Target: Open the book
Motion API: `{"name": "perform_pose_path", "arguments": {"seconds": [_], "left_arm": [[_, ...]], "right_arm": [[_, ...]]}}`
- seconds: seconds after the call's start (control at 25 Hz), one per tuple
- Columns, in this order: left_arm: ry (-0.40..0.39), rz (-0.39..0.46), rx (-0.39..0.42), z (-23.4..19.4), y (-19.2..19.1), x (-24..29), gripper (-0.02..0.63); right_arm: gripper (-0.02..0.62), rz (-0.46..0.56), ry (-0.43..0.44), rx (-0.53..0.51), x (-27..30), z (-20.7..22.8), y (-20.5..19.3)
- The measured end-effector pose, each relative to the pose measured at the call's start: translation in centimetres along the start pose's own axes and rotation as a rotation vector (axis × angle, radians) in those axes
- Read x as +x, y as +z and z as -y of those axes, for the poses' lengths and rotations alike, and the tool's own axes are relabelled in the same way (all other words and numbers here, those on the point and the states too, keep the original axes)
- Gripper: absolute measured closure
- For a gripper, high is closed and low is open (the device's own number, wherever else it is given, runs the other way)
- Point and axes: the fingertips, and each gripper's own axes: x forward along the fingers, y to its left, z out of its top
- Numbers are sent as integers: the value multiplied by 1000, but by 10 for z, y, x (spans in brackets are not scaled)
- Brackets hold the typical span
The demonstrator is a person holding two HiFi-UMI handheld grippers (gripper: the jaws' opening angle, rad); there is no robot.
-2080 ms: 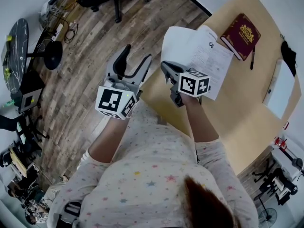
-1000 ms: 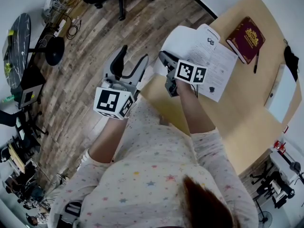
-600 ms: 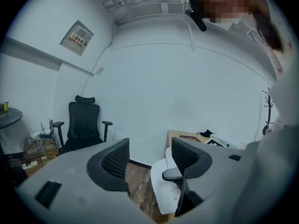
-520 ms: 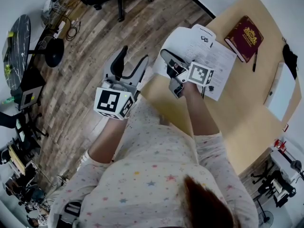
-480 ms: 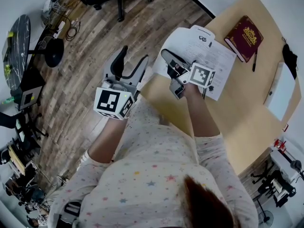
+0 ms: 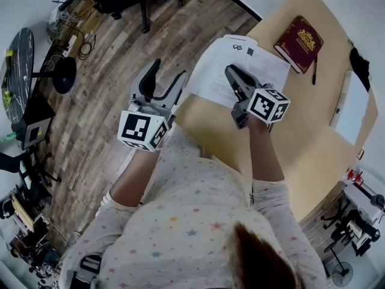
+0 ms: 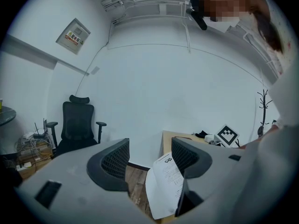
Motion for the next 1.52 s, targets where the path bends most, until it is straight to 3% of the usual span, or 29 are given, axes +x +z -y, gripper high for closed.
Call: {"name": "perform_pose_path", "arguments": {"seconds": [0.36,0.52,0.96,1.52], "left_arm": [[-30,19,14,14,10,2,347],[-39,24,21,19,14,1,347],[-61,38,39,30,22,-3,347],[-121,75,45,56,43,-4,347]], "right_arm": [[529,-13,-160,-76,-39,31,-19],[526,-68,-216,-106,-45,41,-38],[502,-168,-238,-172,-21,30,-61],[506,-34,-234,-199,-43,8,-26]]}}
